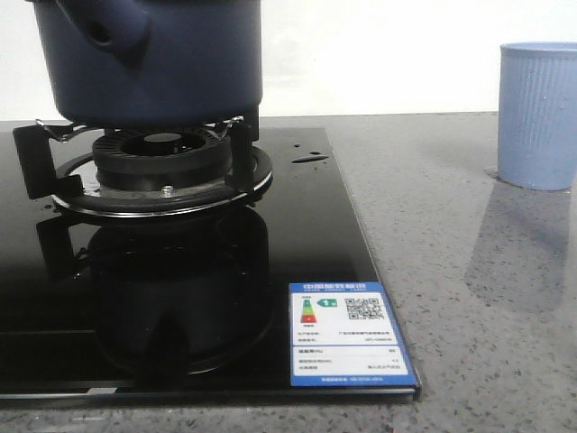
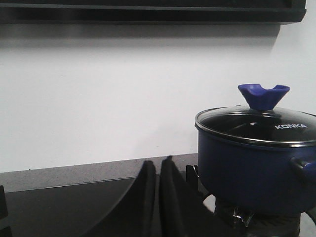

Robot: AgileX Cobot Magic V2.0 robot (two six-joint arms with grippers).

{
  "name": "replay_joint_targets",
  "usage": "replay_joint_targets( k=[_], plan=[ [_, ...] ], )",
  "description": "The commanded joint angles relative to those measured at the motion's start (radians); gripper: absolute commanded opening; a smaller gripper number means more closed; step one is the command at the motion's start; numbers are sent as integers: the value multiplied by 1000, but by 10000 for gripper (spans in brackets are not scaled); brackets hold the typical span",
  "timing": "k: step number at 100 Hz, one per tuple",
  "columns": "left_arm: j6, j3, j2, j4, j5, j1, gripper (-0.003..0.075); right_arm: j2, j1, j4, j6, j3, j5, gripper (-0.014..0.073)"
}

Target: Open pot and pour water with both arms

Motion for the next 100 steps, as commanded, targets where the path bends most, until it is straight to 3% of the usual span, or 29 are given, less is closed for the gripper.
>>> replay_joint_targets(
  k=[1,42,56,69,100],
  plan=[
    [0,-28,9,-9,-84,2,-16,4,-6,35,0,-24,-41,-61],
    [0,-26,9,-9,-75,2,-16,4,-6,35,0,-24,-41,-61],
    [-33,4,3,98,-40,6,-16,4,-6,35,0,-24,-41,-61],
    [-204,73,-57,221,-8,70,-16,4,-6,35,0,-24,-41,-61],
    [-218,236,-225,180,56,161,-16,4,-6,35,0,-24,-41,-61]
  ],
)
